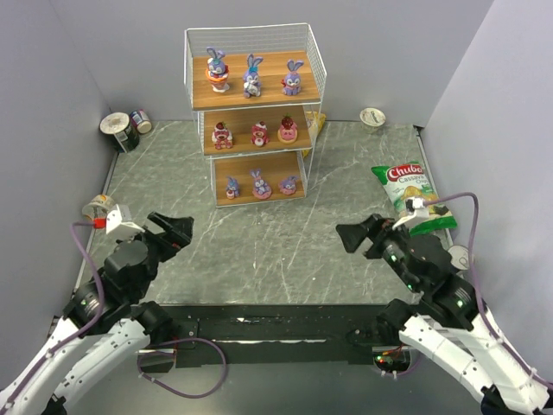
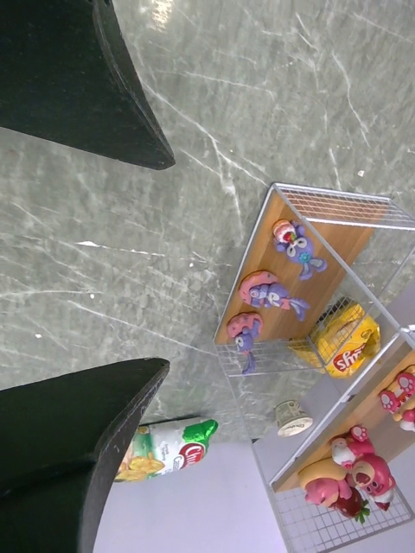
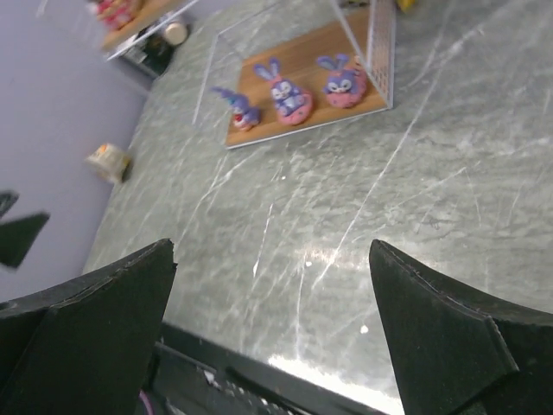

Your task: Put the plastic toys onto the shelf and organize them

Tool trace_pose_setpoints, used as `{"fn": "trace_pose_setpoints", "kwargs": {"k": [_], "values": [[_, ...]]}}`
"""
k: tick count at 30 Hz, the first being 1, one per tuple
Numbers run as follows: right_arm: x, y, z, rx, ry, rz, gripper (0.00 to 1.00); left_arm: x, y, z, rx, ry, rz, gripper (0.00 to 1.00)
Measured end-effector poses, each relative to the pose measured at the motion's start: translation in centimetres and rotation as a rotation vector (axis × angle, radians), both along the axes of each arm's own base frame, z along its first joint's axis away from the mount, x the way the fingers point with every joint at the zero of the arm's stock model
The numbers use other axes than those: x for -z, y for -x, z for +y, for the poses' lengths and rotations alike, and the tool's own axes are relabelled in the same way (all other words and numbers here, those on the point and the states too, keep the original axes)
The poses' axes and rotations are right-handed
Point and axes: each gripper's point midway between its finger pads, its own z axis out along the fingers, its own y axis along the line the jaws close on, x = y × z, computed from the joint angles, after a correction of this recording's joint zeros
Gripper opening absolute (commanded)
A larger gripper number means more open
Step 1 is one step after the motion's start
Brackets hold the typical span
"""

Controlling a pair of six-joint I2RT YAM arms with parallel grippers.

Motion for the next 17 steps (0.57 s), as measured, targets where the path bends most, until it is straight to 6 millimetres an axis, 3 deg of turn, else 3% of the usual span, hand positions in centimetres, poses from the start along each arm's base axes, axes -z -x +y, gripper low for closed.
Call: {"fn": "trace_pose_setpoints", "kwargs": {"k": [2,7,11,17], "values": [[-0.4,1.0,-0.3,-0.04,0.014,-0.024,1.0,-0.3,0.5,0.4,0.001,0.004,0.0,0.96],[1.3,2.6,-0.5,-0.111,0.081,-0.003,1.0,-0.9,1.8,1.5,-0.001,0.008,-0.005,0.96],[2.4,3.1,-0.6,-0.134,0.11,0.014,1.0,-1.2,2.6,2.4,-0.013,-0.001,-0.001,0.96],[2.5,3.2,-0.5,-0.149,0.122,0.012,1.0,-1.4,3.2,3.0,-0.014,-0.006,-0.005,0.96]]}}
